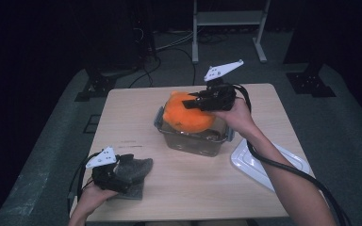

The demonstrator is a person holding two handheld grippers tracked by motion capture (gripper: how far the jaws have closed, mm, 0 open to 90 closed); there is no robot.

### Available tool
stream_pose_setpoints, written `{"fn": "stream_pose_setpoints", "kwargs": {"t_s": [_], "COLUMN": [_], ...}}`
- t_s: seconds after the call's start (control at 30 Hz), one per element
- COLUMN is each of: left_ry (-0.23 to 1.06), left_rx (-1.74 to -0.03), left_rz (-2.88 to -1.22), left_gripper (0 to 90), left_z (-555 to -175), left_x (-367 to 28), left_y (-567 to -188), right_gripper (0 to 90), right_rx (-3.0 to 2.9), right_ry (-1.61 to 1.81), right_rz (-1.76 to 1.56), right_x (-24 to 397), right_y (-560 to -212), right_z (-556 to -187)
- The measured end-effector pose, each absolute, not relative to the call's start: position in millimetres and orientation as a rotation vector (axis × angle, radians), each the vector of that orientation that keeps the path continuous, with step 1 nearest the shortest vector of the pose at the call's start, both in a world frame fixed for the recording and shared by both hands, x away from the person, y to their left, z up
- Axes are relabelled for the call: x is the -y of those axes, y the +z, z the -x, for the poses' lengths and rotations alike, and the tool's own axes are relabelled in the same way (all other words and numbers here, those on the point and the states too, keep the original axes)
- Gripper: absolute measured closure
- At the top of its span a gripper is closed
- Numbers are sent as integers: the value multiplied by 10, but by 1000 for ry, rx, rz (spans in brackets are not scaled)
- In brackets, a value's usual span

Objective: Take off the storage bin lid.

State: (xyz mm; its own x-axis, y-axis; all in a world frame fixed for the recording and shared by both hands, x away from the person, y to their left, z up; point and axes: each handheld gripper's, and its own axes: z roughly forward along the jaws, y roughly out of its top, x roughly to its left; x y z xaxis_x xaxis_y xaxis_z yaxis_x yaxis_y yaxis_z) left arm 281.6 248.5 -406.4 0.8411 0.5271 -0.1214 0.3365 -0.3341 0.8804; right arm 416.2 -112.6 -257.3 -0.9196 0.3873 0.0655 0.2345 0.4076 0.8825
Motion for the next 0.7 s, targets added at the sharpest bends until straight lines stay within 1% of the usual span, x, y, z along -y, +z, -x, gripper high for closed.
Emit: {"fn": "stream_pose_setpoints", "kwargs": {"t_s": [0.23, 0.7], "left_ry": [217, 216], "left_rx": [-632, -633], "left_rz": [-1958, -1957], "left_gripper": [57, 57], "left_z": [-2822, -2822], "left_x": [-2464, -2481], "left_y": [-4076, -4073], "right_gripper": [671, 670], "right_rx": [-2510, -2531], "right_ry": [1505, 1451], "right_rz": [-579, -619], "right_x": [1109, 1101], "right_y": [-2627, -2852], "right_z": [-4287, -4466]}}
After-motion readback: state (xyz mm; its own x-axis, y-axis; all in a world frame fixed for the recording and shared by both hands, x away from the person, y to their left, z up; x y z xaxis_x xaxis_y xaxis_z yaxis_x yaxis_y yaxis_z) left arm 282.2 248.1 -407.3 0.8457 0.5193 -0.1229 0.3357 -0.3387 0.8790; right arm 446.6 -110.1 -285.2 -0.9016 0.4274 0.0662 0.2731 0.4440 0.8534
